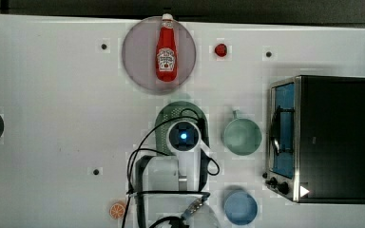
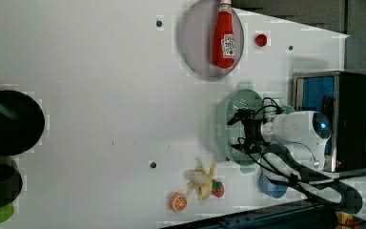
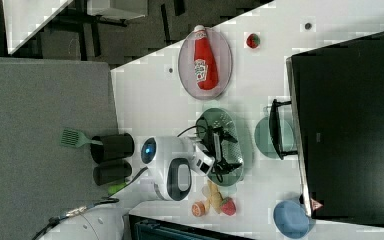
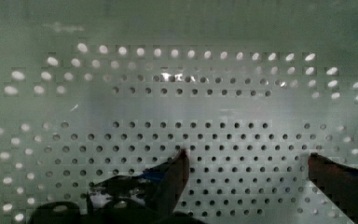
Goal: Drag strainer right to left.
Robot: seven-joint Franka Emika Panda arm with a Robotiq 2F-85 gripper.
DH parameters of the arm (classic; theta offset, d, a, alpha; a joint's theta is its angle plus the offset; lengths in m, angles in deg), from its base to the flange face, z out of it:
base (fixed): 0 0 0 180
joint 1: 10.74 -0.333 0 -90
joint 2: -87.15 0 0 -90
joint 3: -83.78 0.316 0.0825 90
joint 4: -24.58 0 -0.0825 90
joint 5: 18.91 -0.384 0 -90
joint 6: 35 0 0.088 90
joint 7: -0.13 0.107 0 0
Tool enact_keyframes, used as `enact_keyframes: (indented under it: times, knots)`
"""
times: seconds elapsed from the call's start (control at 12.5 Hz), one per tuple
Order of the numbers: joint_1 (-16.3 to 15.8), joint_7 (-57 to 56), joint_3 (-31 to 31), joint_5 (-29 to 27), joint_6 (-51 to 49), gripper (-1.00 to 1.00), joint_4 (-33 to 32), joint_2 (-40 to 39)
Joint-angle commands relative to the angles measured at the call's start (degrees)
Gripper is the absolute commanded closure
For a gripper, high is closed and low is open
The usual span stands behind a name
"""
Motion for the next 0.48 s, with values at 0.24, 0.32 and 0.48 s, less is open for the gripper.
enact_keyframes:
  times: [0.24,0.32,0.48]
  knots:
    - [-4.04,6.19,1.85,-1.51,0.57,-1.00,0.72,2.16]
    - [-5.00,7.92,2.29,-1.82,0.60,-1.00,0.85,2.10]
    - [-7.22,12.20,3.08,-2.09,0.55,-1.00,1.23,1.96]
